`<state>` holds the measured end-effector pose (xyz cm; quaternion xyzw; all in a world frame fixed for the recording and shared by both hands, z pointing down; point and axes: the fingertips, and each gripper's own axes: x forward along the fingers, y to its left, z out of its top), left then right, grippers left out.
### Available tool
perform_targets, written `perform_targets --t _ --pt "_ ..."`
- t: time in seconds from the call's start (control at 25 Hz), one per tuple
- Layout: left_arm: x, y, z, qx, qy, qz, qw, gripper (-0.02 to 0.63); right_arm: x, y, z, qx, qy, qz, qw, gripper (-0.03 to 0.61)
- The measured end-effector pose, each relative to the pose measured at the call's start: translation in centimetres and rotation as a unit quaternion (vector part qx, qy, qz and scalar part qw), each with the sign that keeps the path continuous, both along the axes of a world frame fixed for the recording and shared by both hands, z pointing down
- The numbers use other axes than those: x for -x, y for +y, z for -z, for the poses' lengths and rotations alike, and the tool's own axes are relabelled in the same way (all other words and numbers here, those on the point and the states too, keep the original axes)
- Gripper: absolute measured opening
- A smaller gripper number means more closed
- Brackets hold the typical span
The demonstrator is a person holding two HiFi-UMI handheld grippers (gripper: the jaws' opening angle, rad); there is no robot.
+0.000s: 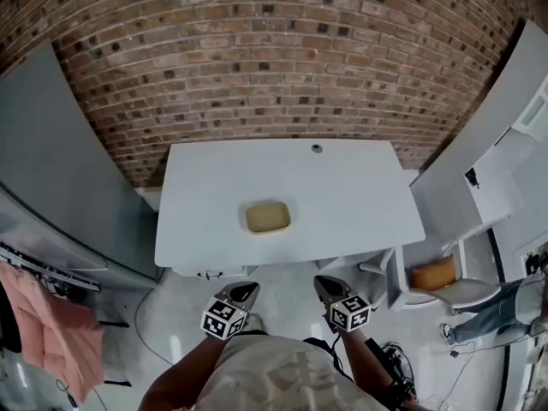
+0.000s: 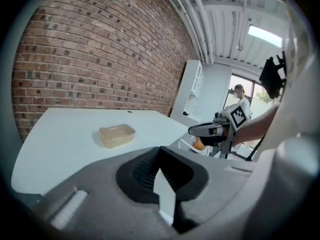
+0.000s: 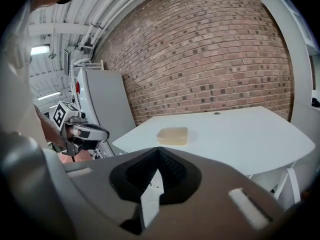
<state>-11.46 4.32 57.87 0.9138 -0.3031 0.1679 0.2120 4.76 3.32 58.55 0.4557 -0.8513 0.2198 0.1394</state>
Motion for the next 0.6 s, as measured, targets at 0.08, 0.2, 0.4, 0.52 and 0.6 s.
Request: perform_targets --t 0.08,0.2,0.4,0.52,0.6 --pt "0.6 -1.0 -0.1 0.001 0.001 -0.004 1.0000 0.005 0.3 -1.2 0.3 -0.002 0.003 -0.009 1.000 0.008" --pt "1.1 -2.7 0.0 -0.001 0.006 -0.010 0.9999 0.005 0.6 -2.7 1.0 -0.007 0.010 -0.016 1.000 0.008" --pt "1.9 -4.4 -0.1 -0.006 0.010 -0.017 0.9998 0.005 1.5 -4.3 1.2 -0.011 0.022 -0.018 1.000 0.008" --pt "2.2 -5.2 -0.1 -0.008 0.009 -0.019 0.9998 0.005 1.8 -5.2 1.4 -0.014 0.022 -0.019 0.999 0.008" --pt "2.2 -5.6 -0.1 -0.009 0.008 -0.019 0.9998 0.005 1.9 -5.4 1.3 -0.014 0.021 -0.019 0.999 0.008"
